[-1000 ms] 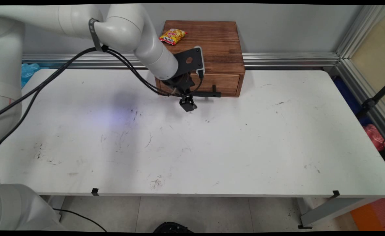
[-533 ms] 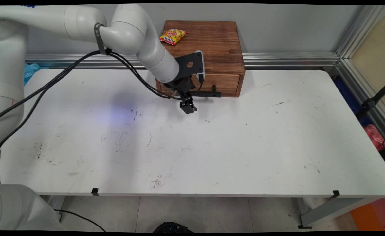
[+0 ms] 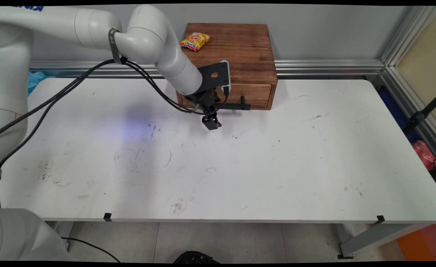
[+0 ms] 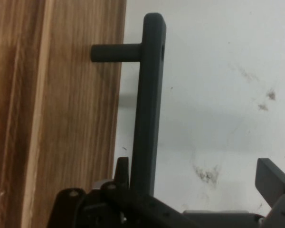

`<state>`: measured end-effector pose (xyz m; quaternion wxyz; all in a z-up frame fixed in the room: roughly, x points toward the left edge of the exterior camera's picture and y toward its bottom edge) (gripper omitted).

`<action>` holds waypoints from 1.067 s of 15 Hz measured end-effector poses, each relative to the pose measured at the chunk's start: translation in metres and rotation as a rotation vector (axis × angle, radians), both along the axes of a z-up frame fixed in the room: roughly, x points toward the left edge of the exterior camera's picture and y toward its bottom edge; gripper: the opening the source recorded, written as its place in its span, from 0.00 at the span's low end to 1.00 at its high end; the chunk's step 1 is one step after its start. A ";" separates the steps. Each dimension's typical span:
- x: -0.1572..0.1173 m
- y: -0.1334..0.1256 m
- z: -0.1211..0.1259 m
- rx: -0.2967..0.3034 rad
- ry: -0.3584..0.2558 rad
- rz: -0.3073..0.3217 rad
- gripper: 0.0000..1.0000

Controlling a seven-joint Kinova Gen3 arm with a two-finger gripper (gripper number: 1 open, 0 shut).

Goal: Open the drawer

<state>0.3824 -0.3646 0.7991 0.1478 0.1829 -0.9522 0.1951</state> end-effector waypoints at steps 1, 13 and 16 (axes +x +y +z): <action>0.001 0.000 -0.001 0.000 -0.003 -0.001 1.00; 0.007 -0.001 -0.014 0.008 -0.017 0.000 1.00; 0.006 0.002 -0.017 0.016 -0.013 0.001 1.00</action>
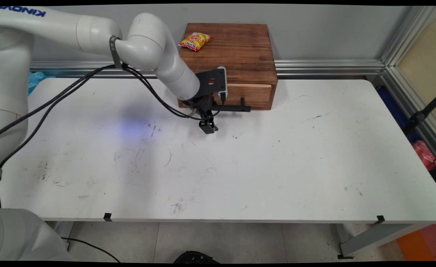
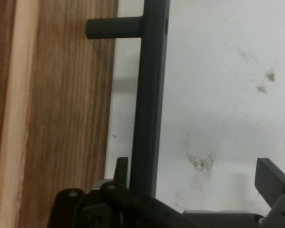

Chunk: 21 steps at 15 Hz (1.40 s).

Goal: Open the drawer

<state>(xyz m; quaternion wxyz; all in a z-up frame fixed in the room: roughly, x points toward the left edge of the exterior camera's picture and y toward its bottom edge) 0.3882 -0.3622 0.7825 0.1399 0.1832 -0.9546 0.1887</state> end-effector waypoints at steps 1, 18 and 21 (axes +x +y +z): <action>-0.001 0.001 -0.001 0.002 0.001 0.001 1.00; -0.024 0.042 0.005 0.047 0.033 0.028 1.00; -0.029 0.053 0.007 0.059 0.036 0.035 1.00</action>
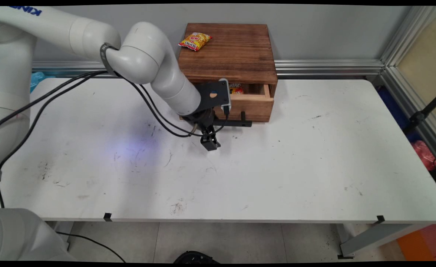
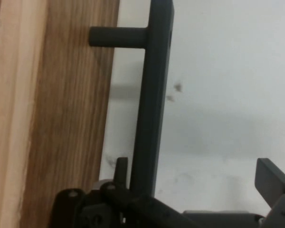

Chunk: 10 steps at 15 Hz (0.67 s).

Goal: Open the drawer

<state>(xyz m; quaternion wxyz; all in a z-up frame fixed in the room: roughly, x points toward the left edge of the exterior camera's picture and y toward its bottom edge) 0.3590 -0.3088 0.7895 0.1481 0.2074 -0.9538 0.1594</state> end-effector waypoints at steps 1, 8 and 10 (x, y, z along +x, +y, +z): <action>-0.002 0.004 0.001 0.005 0.001 0.002 1.00; -0.012 0.033 0.006 0.042 0.009 0.008 1.00; -0.016 0.042 0.008 0.054 0.012 0.007 1.00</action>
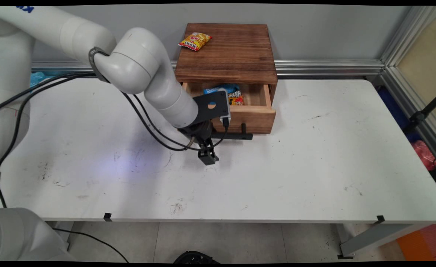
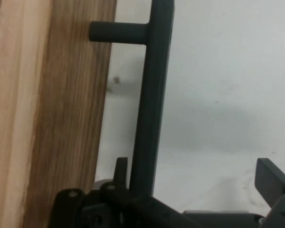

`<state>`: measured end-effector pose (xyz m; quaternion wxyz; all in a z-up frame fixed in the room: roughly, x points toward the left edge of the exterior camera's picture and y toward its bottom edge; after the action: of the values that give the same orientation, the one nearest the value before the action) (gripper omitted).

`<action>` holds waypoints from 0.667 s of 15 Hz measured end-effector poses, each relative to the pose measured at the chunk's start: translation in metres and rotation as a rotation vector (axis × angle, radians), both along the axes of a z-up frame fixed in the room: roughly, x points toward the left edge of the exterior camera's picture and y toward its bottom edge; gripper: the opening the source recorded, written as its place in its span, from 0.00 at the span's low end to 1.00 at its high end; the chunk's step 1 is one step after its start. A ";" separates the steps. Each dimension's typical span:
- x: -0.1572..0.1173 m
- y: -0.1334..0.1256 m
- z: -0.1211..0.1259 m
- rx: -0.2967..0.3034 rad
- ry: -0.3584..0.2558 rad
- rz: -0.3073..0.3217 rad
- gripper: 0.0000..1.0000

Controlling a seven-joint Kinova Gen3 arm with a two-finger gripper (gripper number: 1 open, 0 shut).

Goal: Open the drawer

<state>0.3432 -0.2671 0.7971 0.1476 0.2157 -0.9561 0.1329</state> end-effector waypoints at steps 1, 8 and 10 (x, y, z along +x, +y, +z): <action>-0.001 0.003 0.000 0.004 0.001 0.000 1.00; -0.014 0.027 0.003 0.043 0.019 -0.016 1.00; -0.018 0.033 0.004 0.052 0.024 -0.021 1.00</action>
<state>0.3255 -0.2343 0.8012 0.1545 0.2111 -0.9596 0.1037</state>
